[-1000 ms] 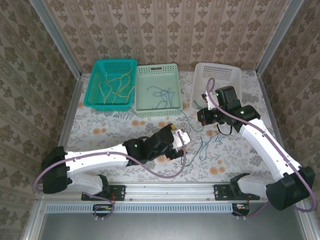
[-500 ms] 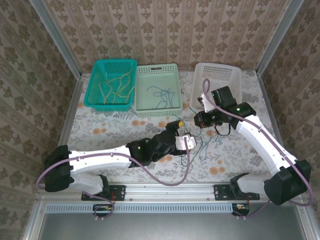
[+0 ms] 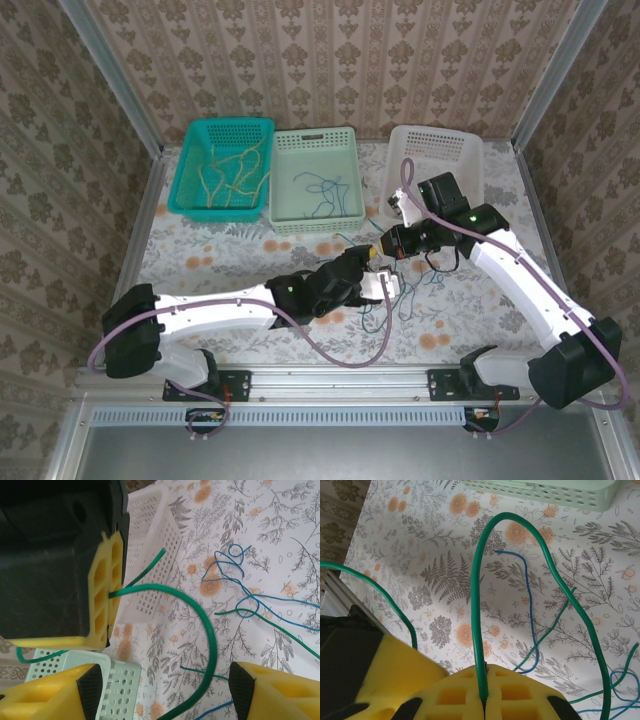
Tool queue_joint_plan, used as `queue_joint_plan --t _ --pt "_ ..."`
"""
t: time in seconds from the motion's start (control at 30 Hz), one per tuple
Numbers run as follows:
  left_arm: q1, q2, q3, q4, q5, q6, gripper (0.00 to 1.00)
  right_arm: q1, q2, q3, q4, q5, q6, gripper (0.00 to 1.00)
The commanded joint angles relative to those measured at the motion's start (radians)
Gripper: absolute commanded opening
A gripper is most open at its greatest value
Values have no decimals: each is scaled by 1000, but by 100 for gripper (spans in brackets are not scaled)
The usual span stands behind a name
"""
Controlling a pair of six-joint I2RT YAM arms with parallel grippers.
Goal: Untangle the cables
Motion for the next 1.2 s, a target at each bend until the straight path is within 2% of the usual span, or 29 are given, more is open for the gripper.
queue_joint_plan --t 0.0,0.2,0.47,0.6,0.73,0.83,0.97,1.17 --pt "21 8 50 -41 56 -17 63 4 -25 34 -37 -29 9 0" --pt "37 3 53 -78 25 -64 28 0 -37 30 -2 48 55 0" --pt "61 9 37 -116 -6 -143 5 -13 -129 7 89 216 144 0" --pt "85 15 41 -156 -35 -208 0 -13 -225 -50 166 359 188 0" --pt "109 53 92 -244 -54 -285 0 -10 -317 -129 264 409 224 0" --pt "117 108 161 -331 -20 -334 0 5 -366 -178 332 428 216 0" --pt "121 160 231 -404 13 -390 0 34 -433 -230 364 542 177 0" --pt "132 173 229 -428 57 -431 0 35 -513 -287 397 660 170 0"
